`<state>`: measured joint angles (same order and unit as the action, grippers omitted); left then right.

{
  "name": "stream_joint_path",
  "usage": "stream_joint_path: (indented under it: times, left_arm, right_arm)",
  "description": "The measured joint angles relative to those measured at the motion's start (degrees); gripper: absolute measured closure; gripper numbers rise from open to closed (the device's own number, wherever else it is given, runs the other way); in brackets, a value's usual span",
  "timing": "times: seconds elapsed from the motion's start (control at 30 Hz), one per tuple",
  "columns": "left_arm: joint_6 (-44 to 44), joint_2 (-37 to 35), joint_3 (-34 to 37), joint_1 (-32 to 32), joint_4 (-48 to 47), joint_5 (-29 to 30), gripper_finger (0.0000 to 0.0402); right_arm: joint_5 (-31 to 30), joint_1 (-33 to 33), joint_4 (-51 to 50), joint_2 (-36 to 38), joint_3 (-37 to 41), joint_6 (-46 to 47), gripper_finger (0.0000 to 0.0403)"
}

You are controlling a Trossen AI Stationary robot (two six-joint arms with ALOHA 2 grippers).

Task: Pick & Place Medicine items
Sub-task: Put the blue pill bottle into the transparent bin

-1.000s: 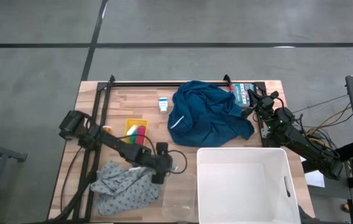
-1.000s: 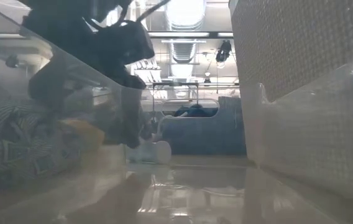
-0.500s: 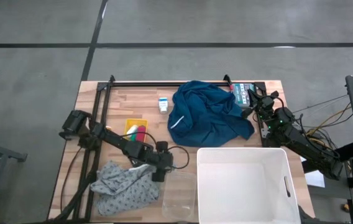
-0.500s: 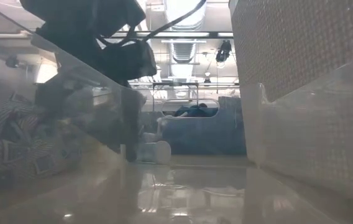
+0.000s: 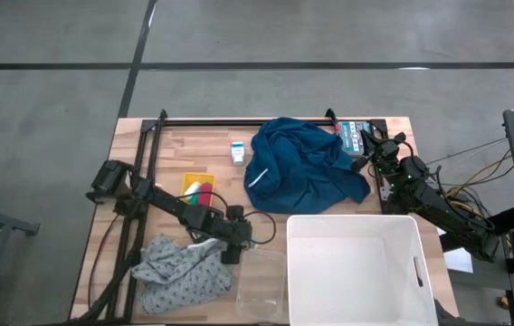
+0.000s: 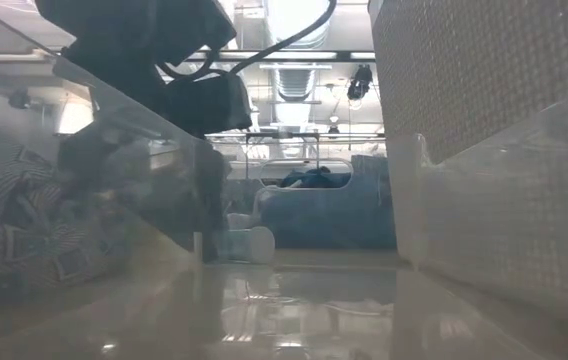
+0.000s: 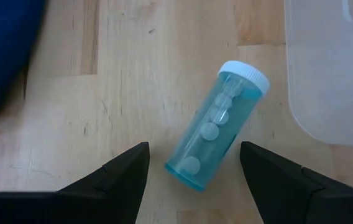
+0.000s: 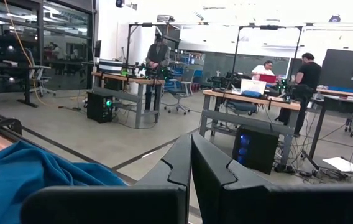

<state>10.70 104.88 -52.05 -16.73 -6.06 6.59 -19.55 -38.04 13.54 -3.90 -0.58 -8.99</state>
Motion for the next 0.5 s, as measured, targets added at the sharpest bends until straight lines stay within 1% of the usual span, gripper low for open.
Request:
stream_joint_path:
  times: [0.5]
  left_arm:
    - [-0.6,0.0,-0.1,0.0,1.4,0.0,0.0229]
  right_arm:
    - [0.0,0.0,0.0,0.0,0.0,0.0,0.0394]
